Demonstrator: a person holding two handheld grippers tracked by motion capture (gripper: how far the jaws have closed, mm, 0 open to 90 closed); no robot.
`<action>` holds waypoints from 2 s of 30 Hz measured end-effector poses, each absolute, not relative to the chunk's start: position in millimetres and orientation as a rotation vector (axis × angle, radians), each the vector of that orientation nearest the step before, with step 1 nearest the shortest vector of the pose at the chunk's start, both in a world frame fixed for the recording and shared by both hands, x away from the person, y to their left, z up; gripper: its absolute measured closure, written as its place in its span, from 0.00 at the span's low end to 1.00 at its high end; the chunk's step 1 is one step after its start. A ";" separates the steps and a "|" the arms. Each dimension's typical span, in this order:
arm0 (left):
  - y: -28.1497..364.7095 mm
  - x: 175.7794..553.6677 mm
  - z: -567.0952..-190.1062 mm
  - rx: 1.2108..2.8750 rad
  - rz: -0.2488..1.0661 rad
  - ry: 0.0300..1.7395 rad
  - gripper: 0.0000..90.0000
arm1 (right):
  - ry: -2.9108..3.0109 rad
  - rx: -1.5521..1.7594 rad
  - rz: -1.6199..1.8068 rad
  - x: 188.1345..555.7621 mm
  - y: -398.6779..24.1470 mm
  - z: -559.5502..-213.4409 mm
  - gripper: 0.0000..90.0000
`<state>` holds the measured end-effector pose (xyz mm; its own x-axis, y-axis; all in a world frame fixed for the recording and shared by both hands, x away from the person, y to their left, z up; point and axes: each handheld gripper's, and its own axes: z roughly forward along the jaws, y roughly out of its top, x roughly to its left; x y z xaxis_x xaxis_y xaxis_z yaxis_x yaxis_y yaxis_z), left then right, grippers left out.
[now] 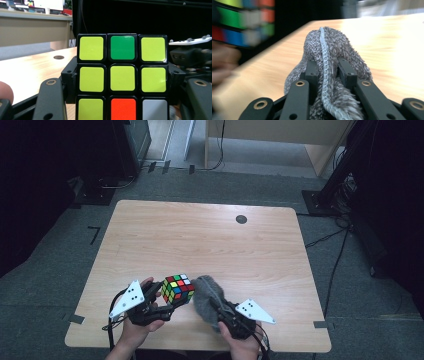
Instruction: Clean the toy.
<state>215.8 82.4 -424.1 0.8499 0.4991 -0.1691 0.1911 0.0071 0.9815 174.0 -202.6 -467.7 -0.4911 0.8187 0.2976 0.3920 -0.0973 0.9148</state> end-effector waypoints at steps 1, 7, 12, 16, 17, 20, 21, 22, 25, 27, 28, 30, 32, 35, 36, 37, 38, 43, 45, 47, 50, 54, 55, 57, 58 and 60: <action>81.8 216.9 -425.2 1.566 0.254 0.570 0.38 | 1.813 1.315 1.557 177.1 -207.6 -469.7 0.82; 81.4 225.9 -433.5 1.574 0.226 0.637 0.38 | 1.869 1.340 1.386 192.6 -217.7 -486.9 0.62; 84.2 232.2 -437.7 1.578 0.207 0.701 0.38 | 1.831 1.258 1.455 186.6 -210.5 -476.0 0.51; 84.2 231.9 -437.4 1.571 0.212 0.726 0.38 | 1.837 1.216 1.559 178.7 -199.1 -468.4 0.46; 83.3 231.8 -437.2 1.563 0.206 0.739 0.38 | 1.852 1.224 1.596 177.0 -194.3 -468.3 0.45; 78.5 230.7 -438.2 1.550 0.192 0.777 0.38 | 1.903 1.218 1.678 171.0 -174.9 -469.3 0.41; 77.0 230.5 -438.7 1.553 0.190 0.782 0.38 | 1.914 1.213 1.703 168.9 -168.8 -468.9 0.40; 75.6 230.2 -439.2 1.557 0.185 0.784 0.38 | 1.919 1.206 1.731 166.8 -163.9 -468.1 0.40; 72.6 229.2 -440.7 1.574 0.181 0.772 0.38 | 1.905 1.170 1.770 162.0 -158.1 -463.4 0.40; 72.5 229.2 -441.2 1.579 0.179 0.760 0.38 | 1.891 1.148 1.742 161.4 -160.9 -460.5 0.42; 73.2 229.4 -441.3 1.579 0.170 0.748 0.38 | 1.883 1.137 1.715 162.3 -163.8 -459.7 0.44; 75.3 229.3 -441.0 1.583 0.162 0.712 0.38 | 1.860 1.137 1.681 164.9 -173.2 -458.5 0.52; 75.7 226.7 -441.0 1.610 0.223 0.675 0.38 | 1.823 1.190 1.747 167.6 -187.1 -455.5 0.63; 70.6 221.5 -444.1 1.655 0.323 0.640 0.38 | 1.751 1.261 1.900 168.6 -200.9 -445.0 0.61; 67.4 218.9 -445.5 1.668 0.353 0.622 0.38 | 1.743 1.278 1.941 168.2 -201.7 -440.8 0.56; 63.6 215.7 -446.8 1.682 0.386 0.600 0.38 | 1.738 1.296 1.971 167.3 -200.4 -436.6 0.50; 59.3 212.0 -448.1 1.696 0.420 0.572 0.38 | 1.745 1.309 1.985 166.5 -197.8 -433.1 0.44; 40.6 194.5 -452.6 1.731 0.532 0.452 0.38 | 1.788 1.451 1.958 166.4 -185.3 -429.0 0.19; 34.2 189.4 -454.5 1.740 0.557 0.423 0.38 | 1.796 1.511 1.920 168.3 -184.2 -431.8 0.15; 29.1 185.9 -456.5 1.753 0.579 0.400 0.38 | 1.821 1.563 1.890 169.8 -182.1 -434.8 0.14; 24.0 181.3 -458.9 1.762 0.597 0.370 0.38 | 1.860 1.593 1.854 171.3 -177.7 -437.7 0.15; 18.5 177.3 -460.9 1.781 0.625 0.343 0.38 | 1.890 1.606 1.857 171.2 -176.6 -440.7 0.36; 18.7 177.7 -461.2 1.783 0.614 0.344 0.37 | 1.893 1.587 1.855 169.9 -176.1 -440.3 0.37; 17.4 178.5 -461.5 1.797 0.609 0.346 0.37 | 1.895 1.549 1.802 167.4 -175.0 -438.6 0.37; 15.1 178.3 -461.9 1.807 0.622 0.351 0.36 | 1.896 1.534 1.755 165.7 -172.9 -437.5 0.38; 10.2 177.5 -462.4 1.841 0.659 0.365 0.30 | 1.913 1.468 1.603 162.4 -165.8 -436.9 0.38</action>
